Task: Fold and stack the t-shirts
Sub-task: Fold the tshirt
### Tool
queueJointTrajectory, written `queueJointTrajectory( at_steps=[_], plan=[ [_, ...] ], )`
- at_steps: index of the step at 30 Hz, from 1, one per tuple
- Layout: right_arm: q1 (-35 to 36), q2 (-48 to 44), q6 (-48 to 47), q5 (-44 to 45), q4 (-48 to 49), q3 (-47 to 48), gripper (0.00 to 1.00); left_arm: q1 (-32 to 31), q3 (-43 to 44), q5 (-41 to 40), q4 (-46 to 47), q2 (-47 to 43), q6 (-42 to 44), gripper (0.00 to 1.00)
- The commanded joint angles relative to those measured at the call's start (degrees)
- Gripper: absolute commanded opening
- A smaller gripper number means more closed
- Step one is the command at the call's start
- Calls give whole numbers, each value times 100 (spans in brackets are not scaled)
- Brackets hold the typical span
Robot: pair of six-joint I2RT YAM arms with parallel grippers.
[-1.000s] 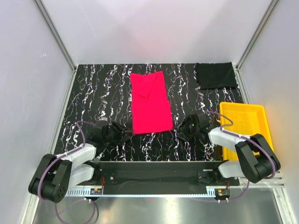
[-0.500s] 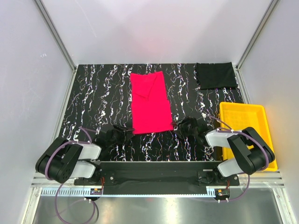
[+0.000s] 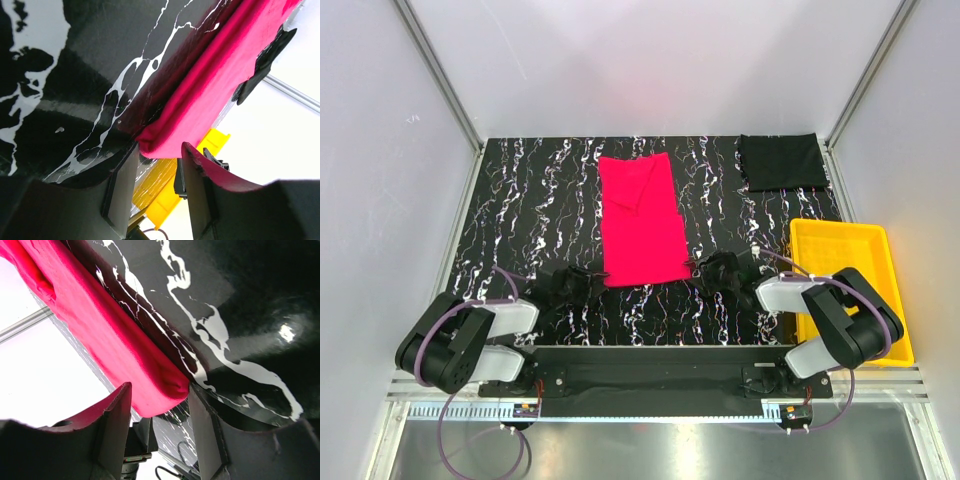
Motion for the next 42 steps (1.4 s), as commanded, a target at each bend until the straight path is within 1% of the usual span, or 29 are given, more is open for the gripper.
queueJointTrajectory(
  at_steps=[1, 3, 6, 11, 14, 18, 19, 21, 23, 24, 25, 28, 29, 32, 34, 36, 37, 38, 39, 40, 41, 42],
  plan=[
    [95, 202, -33, 214, -439, 40, 56, -47, 56, -257, -895, 66, 48, 48],
    [113, 123, -15, 232, -553, 31, 56, -64, 82, -238, -1184, -100, 47, 48],
    [130, 53, 11, 241, -597, 22, 55, -134, -85, -352, -1274, -390, -154, 49],
    [183, 149, 29, 223, -606, 75, 54, -161, 11, -362, -1625, -418, -155, 49],
    [192, 333, 47, 214, -475, 93, 53, -187, 55, -405, -1564, -208, -208, 49],
    [183, 553, 73, 127, -369, 163, 51, -187, 178, -362, -1231, 258, -164, 47],
    [200, 562, 90, 144, -369, 163, 50, -187, 196, -274, -1177, 337, -225, 45],
    [201, 545, 91, 179, -412, 163, 48, -179, 109, -343, -933, 408, -304, 41],
    [209, 536, 90, 214, -448, 145, 38, -170, 47, -432, -730, 443, -313, 26],
    [201, 545, 73, 179, -439, 145, 32, -161, 38, -406, -633, 478, -287, 14],
    [192, 545, -14, 144, -457, 145, 18, -144, 47, -362, -580, 505, -252, 0],
    [201, 431, -277, 4, -658, 145, 6, -143, 73, -230, -579, 470, -164, 0],
    [201, 370, -357, -40, -737, 137, 4, -143, 91, -169, -649, 409, -129, 0],
    [209, 45, -665, -295, -922, 14, 0, -152, 12, -54, -1218, -161, 56, 0],
    [410, -358, -770, -384, -1105, -144, 0, -161, -268, -36, -1387, -820, 91, 0],
    [683, -702, -823, -174, -1352, -232, 0, -161, -427, -19, -1826, -1268, 109, 0],
    [788, -1008, -858, -120, -1475, -276, 0, -170, -576, -10, -2010, -1775, 91, 0],
    [990, -1168, -833, -76, -1659, -320, 0, -196, -655, 7, -2308, -1998, 82, 0],
    [1070, -1317, -780, -15, -1739, -451, 0, -214, -709, 34, -2415, -2287, 82, 0],
    [1175, -1614, -649, 29, -1896, -513, 0, -222, -779, 34, -2703, -2795, 91, 0],
    [1376, -1774, -587, 82, -2011, -601, 0, -292, -805, 34, -3167, -3096, 100, 0],
    [1518, -1924, -517, 239, -2160, -628, 0, -319, -832, 69, -3398, -3377, 91, 0]
  ],
)
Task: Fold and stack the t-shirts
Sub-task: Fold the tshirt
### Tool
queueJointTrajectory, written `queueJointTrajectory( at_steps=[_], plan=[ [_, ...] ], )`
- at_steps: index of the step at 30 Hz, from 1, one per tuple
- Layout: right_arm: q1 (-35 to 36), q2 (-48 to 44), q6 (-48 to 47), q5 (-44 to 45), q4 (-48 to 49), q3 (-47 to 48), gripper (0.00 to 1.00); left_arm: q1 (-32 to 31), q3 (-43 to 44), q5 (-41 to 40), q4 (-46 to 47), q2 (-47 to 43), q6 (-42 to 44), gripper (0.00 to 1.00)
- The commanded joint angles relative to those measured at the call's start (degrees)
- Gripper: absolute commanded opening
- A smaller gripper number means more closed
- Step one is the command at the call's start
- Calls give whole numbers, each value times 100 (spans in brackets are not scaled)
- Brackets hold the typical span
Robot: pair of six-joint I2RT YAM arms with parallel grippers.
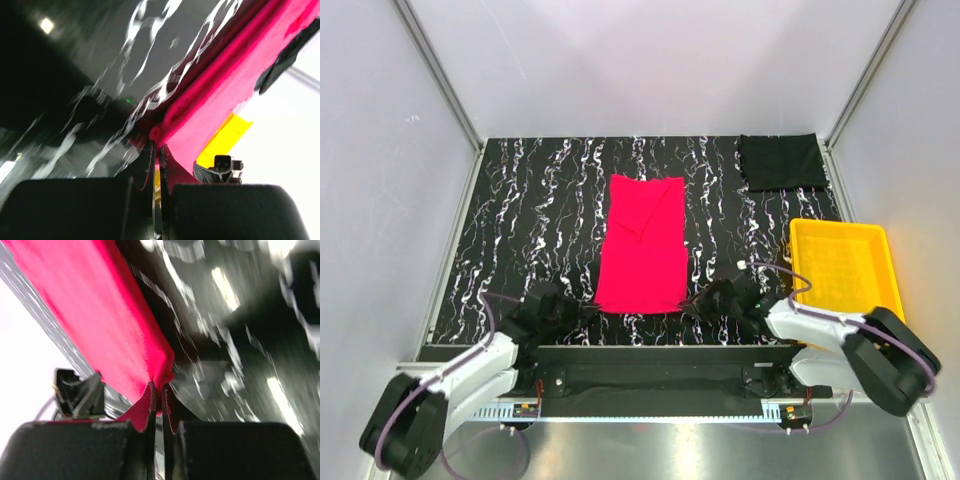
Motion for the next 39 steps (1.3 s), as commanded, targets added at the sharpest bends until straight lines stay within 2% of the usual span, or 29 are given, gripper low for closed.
queueJointTrajectory(
  at_steps=[1, 2, 6, 9, 11, 15, 16, 18, 19, 20, 24, 31, 32, 36, 39],
  plan=[
    [426, -684, 187, 516, -961, -186, 0, -94, -122, 41, -1290, -870, 102, 0],
    [540, -800, 249, 577, -1050, -195, 0, -146, -148, 67, -1710, -1455, 76, 0],
    [1312, -1144, 566, 1078, -1367, -134, 0, -235, -87, 6, -2767, -2637, 58, 0],
    [1664, -1144, 716, 1184, -1446, -37, 0, -252, 132, 49, -3094, -2876, 355, 0],
    [1692, -1118, 637, 1149, -1534, 128, 0, -252, 474, -3, -3129, -2693, 619, 0],
    [1649, -1372, 277, 1561, -1955, 603, 0, -252, 1431, -284, -2884, -1665, 1636, 0],
    [1396, -1494, 59, 1519, -2087, 700, 0, -252, 1956, -328, -2770, -1124, 1866, 0],
    [1000, -1540, -311, 1151, -2245, 1086, 0, -252, 2591, -520, -2743, -567, 2576, 0],
    [424, -1496, -704, 949, -2377, 1227, 0, -226, 3194, -583, -2673, -77, 2807, 0],
    [148, -1426, -891, 460, -2413, 1516, 0, -113, 3487, -609, -2638, 224, 3027, 0],
    [-1030, -515, -1944, -484, -2667, 2466, 0, 274, 4971, -76, -2260, 1613, 3870, 0],
    [-2156, 1157, -2720, -1644, -2888, 4117, 0, 714, 7116, 1137, -1856, 4107, 4470, 0],
    [-2244, 1315, -2756, -1741, -2888, 4242, 0, 749, 7120, 1253, -1838, 4111, 4470, 0],
    [-2614, 2035, -2957, -2093, -2905, 4787, 0, 890, 8119, 1684, -1794, 5251, 4505, 0],
    [-2860, 2449, -3080, -2340, -2932, 5191, 0, 978, 8577, 1790, -1750, 5622, 4462, 0]
  ],
)
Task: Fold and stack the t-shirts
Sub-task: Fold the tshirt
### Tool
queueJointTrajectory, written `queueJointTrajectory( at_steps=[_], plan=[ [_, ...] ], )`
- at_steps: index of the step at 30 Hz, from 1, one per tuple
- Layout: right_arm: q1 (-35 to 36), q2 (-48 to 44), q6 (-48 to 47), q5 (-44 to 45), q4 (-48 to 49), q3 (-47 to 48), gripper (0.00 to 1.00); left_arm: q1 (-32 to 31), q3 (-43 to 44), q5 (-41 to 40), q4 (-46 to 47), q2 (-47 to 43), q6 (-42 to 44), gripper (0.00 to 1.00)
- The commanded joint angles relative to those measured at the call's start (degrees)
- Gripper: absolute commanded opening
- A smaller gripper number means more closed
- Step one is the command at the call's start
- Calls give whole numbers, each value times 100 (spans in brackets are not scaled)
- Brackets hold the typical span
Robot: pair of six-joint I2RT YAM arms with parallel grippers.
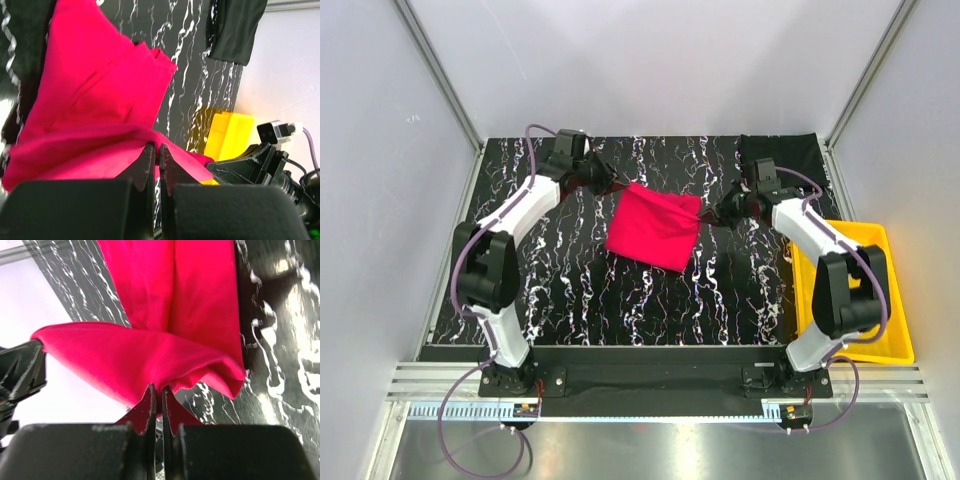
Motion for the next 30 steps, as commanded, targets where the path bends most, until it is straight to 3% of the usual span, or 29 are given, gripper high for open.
queueJointTrajectory(
  at_steps=[1, 6, 18, 19, 22, 25, 26, 28, 30],
  plan=[
    [-246, 341, -388, -609, -68, 676, 0, 158, 649, 467, 351, 298, 127, 0],
    [-414, 1263, -529, -1119, -68, 1239, 3, 396, 992, 713, 702, 844, -128, 0],
    [-598, 2538, -564, -1216, -77, 2523, 12, 625, 2002, 1118, 1309, 2258, -330, 8],
    [-633, 2661, -564, -1198, -95, 2715, 22, 642, 2143, 1127, 1326, 2399, -321, 11],
    [-843, 3442, -722, -1216, -86, 3520, 32, 721, 2915, 1083, 1214, 3110, -76, 20],
    [-1159, 4383, -968, -1347, -200, 4698, 44, 870, 4478, 1099, 624, 4225, 285, 42],
    [-1222, 4489, -960, -1435, -235, 4877, 48, 923, 5039, 1466, 615, 4420, 129, 54],
    [-1223, 4508, -1204, -1367, -541, 5246, 52, 1046, 5255, 1697, 545, 4396, 144, 57],
    [-1222, 4219, -1705, -1242, -894, 5239, 58, 1082, 4591, 1506, 526, 3845, 784, 60]
  ],
)
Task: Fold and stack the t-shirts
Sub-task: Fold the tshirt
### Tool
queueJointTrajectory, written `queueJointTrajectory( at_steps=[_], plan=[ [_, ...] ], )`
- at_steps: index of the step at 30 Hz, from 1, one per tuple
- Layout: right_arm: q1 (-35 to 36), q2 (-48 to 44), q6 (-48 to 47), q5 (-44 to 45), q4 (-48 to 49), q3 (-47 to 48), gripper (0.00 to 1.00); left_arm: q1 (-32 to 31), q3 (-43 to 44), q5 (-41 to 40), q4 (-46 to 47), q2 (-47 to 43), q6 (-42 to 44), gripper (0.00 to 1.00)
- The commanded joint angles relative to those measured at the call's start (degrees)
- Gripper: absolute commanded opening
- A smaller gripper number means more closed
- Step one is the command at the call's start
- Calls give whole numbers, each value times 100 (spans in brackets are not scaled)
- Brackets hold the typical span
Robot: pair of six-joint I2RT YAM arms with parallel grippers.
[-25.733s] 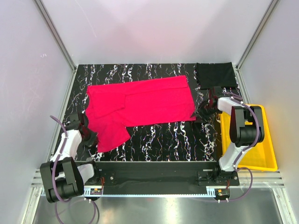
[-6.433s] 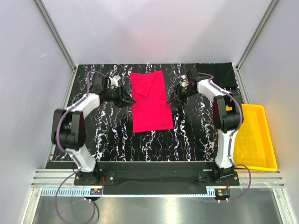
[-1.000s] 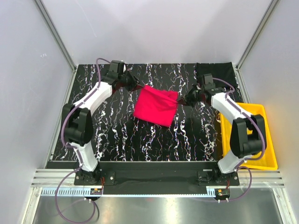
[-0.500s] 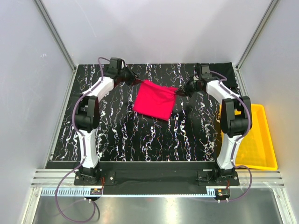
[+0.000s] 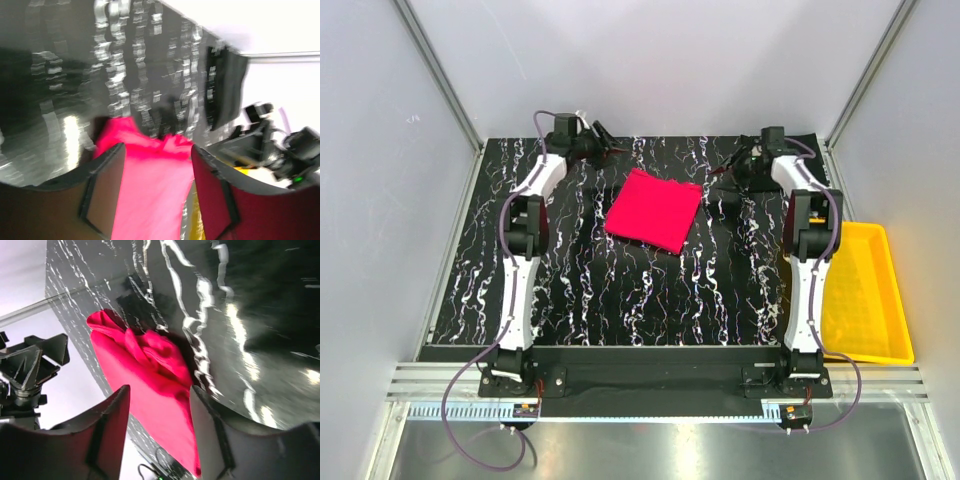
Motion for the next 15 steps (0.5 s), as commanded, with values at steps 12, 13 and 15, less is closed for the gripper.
queueJointTrajectory(
  at_steps=[12, 13, 15],
  plan=[
    [324, -1766, -1695, -655, -204, -2084, 69, 102, -3791, 781, 90, -2630, 2378, 70],
    [438, -1819, -1695, -655, -150, -2338, 69, 32, -3853, 782, 99, -2621, 2413, 70],
    [561, -1907, -1712, -682, -1, -2576, 69, -56, -4038, 729, 82, -2604, 2501, 70]
  ],
)
